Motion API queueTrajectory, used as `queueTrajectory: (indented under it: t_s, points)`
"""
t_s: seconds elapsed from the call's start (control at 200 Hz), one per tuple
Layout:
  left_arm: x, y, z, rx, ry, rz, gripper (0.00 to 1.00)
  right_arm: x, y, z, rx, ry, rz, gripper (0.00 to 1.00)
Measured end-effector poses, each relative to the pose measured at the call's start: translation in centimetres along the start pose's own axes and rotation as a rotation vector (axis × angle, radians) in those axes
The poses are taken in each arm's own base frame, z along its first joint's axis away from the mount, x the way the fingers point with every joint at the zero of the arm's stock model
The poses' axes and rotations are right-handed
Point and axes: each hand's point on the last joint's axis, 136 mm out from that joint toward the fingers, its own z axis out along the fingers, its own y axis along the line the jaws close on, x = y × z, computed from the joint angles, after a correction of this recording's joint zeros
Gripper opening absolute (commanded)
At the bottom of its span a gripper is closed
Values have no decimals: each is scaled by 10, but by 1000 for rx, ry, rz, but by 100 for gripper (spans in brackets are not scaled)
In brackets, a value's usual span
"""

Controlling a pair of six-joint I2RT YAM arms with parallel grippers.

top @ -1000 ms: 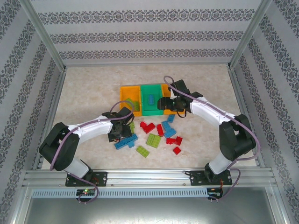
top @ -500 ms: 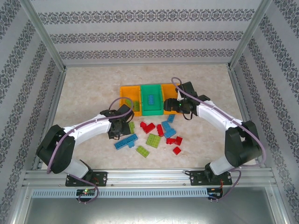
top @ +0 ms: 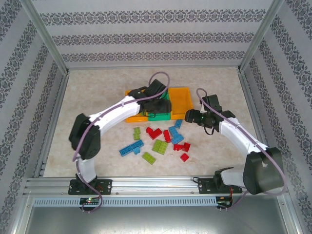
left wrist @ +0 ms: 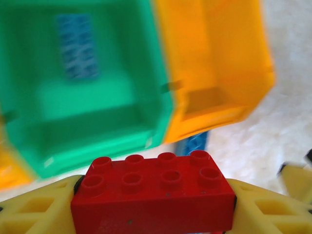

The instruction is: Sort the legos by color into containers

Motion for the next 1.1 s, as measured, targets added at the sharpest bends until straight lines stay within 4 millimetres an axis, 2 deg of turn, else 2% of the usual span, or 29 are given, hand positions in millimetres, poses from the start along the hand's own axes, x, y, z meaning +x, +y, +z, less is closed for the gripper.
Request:
queueTrajectory:
  t_s: [0.15,0.275,0.4,0.525,0.904,1.099]
  points:
    - [-35,-42,37,92,-7,70,52,23,0,-12,13,21,-21,79]
    - [-54,-61,58,129,-15,96,53,47,1,-21,24,54,-25,78]
    - [-57,-62,77,134,-1,90,54,75,-4,-25,28,93,-17,75]
    - [-49,-52,96,118,36,67,59,98,-6,-26,25,131,-10,74]
    - [-51,-57,95,144,39,32,79,133,7,-23,5,231,33,72]
    - [-52,-58,94,151,36,33,83,140,10,-14,13,252,78,71]
